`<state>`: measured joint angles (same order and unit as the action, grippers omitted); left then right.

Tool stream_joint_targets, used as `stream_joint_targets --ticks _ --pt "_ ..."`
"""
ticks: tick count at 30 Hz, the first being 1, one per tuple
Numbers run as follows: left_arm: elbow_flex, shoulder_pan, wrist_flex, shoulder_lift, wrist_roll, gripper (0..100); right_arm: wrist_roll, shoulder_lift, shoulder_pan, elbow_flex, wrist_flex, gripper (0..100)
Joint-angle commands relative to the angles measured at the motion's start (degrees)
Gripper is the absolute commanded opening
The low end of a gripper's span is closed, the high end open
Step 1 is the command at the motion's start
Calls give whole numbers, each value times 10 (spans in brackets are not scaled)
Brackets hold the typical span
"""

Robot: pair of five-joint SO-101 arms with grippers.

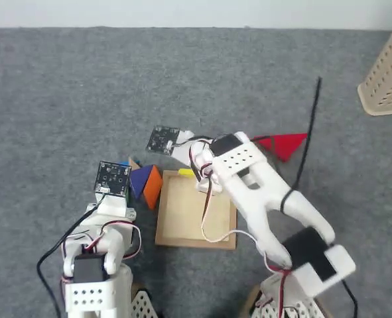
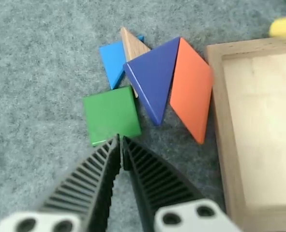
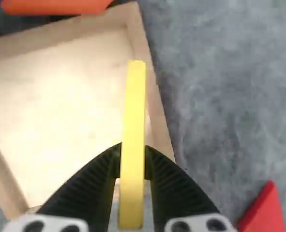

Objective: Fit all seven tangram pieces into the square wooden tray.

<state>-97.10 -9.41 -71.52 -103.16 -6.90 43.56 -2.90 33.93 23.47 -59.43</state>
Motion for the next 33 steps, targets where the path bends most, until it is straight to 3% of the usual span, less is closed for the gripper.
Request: stream_joint_targets --ticks 1,9,17,33 --pt "5 -2 -4 0 -4 12 26 -2 7 -9 27 9" --pt "5 -2 -4 0 -4 12 26 -8 8 -9 29 132" --pt "5 -2 -4 0 -4 12 21 -2 22 -10 -24 131" --pt "5 -2 -4 0 -4 12 -101 136 38 -5 -120 130"
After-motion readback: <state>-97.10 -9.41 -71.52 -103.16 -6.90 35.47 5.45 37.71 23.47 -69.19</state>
